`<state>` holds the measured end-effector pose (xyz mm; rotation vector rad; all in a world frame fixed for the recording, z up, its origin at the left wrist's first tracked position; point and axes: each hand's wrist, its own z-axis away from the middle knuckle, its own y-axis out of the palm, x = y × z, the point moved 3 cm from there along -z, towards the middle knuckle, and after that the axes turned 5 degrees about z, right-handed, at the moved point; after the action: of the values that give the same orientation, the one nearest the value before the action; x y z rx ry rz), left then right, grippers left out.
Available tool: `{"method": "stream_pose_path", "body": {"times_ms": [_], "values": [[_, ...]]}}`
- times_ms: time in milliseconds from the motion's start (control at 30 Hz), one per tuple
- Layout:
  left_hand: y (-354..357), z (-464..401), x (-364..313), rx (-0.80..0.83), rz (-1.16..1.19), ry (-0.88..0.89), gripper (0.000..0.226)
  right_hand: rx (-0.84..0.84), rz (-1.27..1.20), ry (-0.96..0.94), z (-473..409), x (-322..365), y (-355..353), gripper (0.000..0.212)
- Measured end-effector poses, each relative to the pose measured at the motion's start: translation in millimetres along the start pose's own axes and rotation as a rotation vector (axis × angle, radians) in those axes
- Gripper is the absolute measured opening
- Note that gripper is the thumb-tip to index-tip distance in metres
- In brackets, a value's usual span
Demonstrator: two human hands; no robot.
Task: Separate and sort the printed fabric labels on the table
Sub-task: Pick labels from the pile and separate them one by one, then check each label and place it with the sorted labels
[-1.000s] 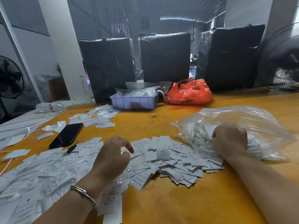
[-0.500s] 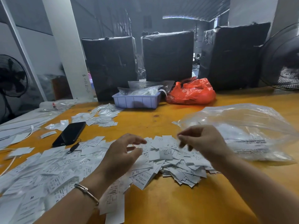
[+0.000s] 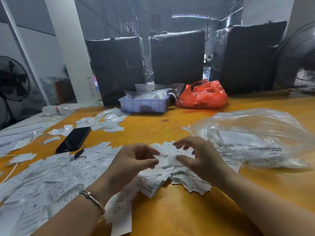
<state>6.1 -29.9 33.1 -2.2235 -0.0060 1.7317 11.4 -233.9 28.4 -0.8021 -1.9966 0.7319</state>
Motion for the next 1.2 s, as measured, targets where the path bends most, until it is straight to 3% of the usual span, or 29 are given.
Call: {"method": "stream_pose_path", "body": {"times_ms": [133,333,500,600,767,867,1033,1133,1200], "values": [[-4.4,-0.5,2.4,-0.037,-0.014,0.0,0.006,0.151,0.176,-0.095,-1.0,-1.6,11.8,0.04],[-2.7,-0.3,1.1,-0.029,0.015,-0.019,0.004,0.068,0.235,-0.133,-1.6,3.0,11.1,0.024],[-1.4,0.1,0.3,0.013,0.047,-0.028,0.006,0.098,0.296,-0.138,-0.7,4.1,9.8,0.024],[-0.6,0.8,0.2,0.013,0.039,-0.014,0.009,0.062,0.218,-0.102,-0.7,3.4,7.3,0.011],[-1.0,2.0,-3.0,0.007,0.068,0.034,0.018,-0.2,-0.034,0.007,-0.6,-2.0,-12.3,0.019],[-1.2,2.1,-4.3,0.008,0.084,0.062,0.017,-0.214,-0.211,0.081,1.5,-4.1,-19.3,0.023],[-0.6,3.0,-6.6,0.002,0.109,0.088,0.018,-0.017,-0.573,0.176,-0.2,4.6,-15.9,0.011],[0.4,3.3,-8.2,0.006,0.133,0.103,0.023,0.194,-0.569,0.129,5.8,14.2,-5.1,0.041],[0.9,3.1,-9.3,0.017,0.169,0.12,0.021,0.274,-0.577,0.106,9.8,20.0,2.6,0.047]]}}
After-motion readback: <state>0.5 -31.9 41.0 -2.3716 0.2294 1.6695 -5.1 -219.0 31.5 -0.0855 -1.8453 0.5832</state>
